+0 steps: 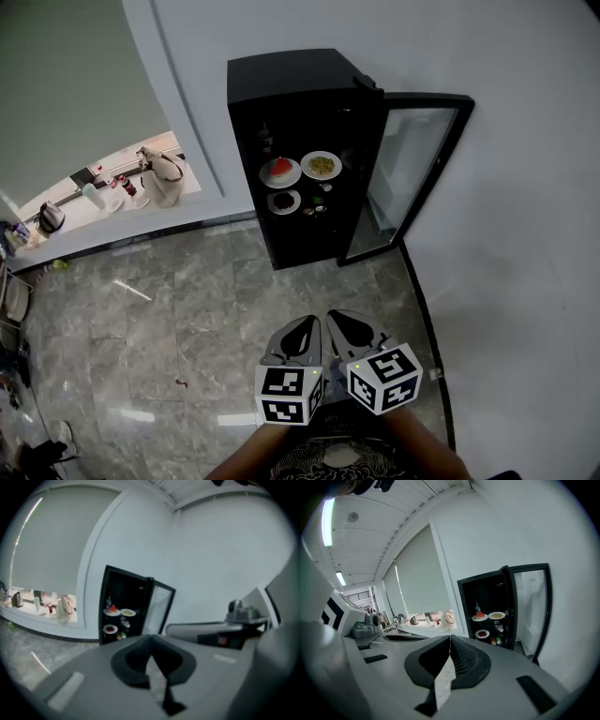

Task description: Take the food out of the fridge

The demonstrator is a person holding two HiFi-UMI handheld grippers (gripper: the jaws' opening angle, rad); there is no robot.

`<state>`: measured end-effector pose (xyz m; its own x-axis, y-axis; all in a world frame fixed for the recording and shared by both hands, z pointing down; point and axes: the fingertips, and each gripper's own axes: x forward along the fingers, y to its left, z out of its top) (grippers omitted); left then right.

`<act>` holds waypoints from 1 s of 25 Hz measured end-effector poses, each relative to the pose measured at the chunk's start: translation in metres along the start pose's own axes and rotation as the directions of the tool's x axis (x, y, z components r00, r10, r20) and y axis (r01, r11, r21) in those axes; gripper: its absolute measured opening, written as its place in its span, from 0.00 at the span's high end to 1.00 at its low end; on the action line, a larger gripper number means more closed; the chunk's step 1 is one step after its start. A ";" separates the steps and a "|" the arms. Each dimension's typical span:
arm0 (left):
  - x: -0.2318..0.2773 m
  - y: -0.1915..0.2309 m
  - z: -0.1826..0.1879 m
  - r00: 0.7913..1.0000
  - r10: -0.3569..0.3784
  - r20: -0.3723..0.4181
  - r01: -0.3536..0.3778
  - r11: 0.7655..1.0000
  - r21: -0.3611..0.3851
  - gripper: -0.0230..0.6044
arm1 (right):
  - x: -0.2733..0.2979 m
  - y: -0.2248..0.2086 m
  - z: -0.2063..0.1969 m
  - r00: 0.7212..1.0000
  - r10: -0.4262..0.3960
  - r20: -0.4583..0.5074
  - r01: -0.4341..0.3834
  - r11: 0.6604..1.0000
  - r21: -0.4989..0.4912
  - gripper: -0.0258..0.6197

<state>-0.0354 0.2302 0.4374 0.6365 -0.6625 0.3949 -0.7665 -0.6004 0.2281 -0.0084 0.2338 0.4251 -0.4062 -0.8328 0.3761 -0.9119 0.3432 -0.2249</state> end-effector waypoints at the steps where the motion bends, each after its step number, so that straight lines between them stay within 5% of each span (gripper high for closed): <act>1: 0.004 0.003 0.001 1.000 0.004 -0.002 -0.004 1.000 0.001 0.99 | 0.005 -0.001 0.001 1.000 0.009 0.002 -0.009 1.000 -0.003 0.96; 25: 0.183 0.055 0.068 0.987 0.132 -0.087 -0.133 0.991 0.002 0.99 | 0.139 -0.148 0.066 0.990 0.132 -0.049 -0.127 0.988 0.088 0.96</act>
<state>0.0441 0.0458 0.4620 0.5195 -0.6948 0.4973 -0.8440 -0.5080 0.1719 0.0739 0.0392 0.4513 -0.5250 -0.7581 0.3869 -0.8443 0.4066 -0.3490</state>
